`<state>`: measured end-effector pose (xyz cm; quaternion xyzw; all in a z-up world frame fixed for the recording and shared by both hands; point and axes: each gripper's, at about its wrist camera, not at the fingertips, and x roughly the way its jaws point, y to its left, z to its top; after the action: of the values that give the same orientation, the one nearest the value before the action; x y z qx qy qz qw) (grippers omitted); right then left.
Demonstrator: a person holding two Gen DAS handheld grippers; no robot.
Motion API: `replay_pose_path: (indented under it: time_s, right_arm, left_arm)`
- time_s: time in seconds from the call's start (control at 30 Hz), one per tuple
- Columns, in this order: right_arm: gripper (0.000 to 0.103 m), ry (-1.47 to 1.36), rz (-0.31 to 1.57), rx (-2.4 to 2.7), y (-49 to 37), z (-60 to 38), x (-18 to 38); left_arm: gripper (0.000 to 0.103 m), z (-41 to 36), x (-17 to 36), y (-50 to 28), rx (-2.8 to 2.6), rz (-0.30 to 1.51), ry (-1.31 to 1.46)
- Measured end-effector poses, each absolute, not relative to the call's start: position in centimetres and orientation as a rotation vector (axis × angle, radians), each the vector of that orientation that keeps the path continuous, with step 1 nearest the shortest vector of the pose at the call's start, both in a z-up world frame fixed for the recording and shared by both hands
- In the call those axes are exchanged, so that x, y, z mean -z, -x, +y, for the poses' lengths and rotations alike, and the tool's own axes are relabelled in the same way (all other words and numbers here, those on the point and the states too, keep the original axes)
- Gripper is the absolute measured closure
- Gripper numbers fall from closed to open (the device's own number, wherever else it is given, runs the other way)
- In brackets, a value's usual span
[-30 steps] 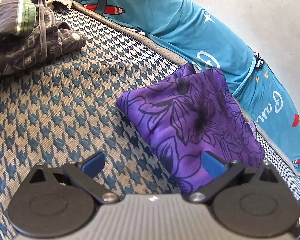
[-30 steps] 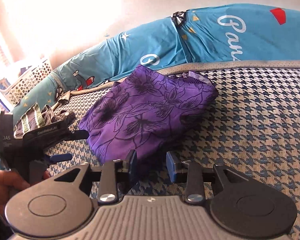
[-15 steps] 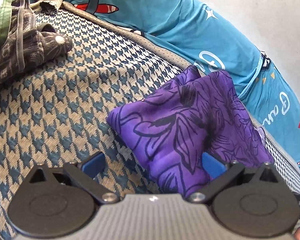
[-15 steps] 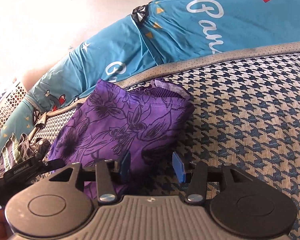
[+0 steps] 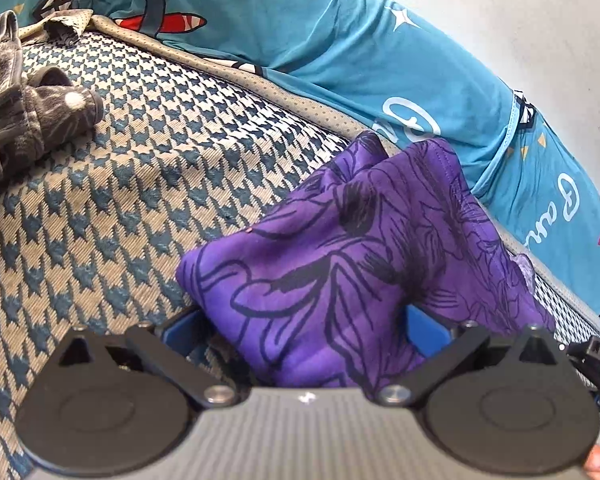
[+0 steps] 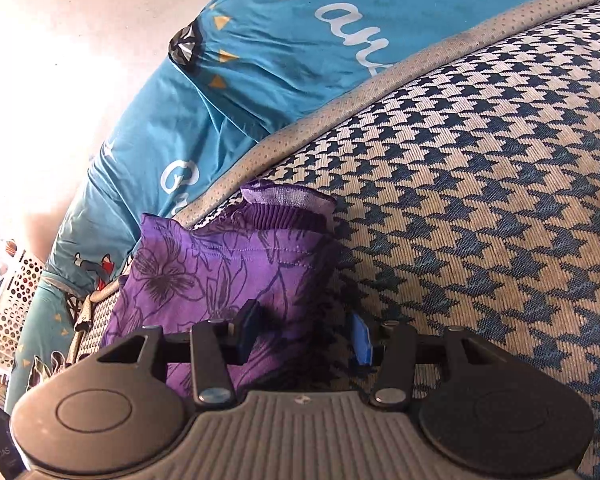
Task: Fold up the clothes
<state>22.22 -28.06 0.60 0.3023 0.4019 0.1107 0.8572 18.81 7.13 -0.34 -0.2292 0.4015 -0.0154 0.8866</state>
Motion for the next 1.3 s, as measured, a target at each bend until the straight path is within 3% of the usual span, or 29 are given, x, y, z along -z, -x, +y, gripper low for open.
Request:
replay_pose_path:
  time_s: [0.37,0.67,0.73,0.87,0.97,1.3]
  right_arm:
    - [0.053,-0.665,0.812,-0.303,-24.6,-26.2,0.1]
    - [0.072,-0.637,0.814,-0.34,-25.2,-24.0,0.5]
    - [0.082,-0.631,0.816,-0.353,-25.1,-23.8,0.4]
    - [0.087,-0.575,0.787,-0.342,-24.6,-23.2,-0.8]
    - [0.088,-0.569,0.761,-0.33,-24.2,-23.1,-1.8]
    - [0.09,-0.535,0.705,-0.303,-20.3,-24.1,-6.2]
  left_arm:
    - [0.0,6.2,0.6,-20.4,0.04,0.815,0.464]
    - [0.002,4.9,0.8,-20.9,0.067,0.778,0.445]
    - [0.014,4.9,0.8,-20.7,0.053,0.766,0.45]
    - [0.041,5.4,0.3,-20.4,0.057,0.745,0.496]
    - [0.051,5.6,-0.3,-20.1,0.07,0.733,0.507]
    - [0.06,5.0,-2.8,-18.3,0.124,0.745,0.561]
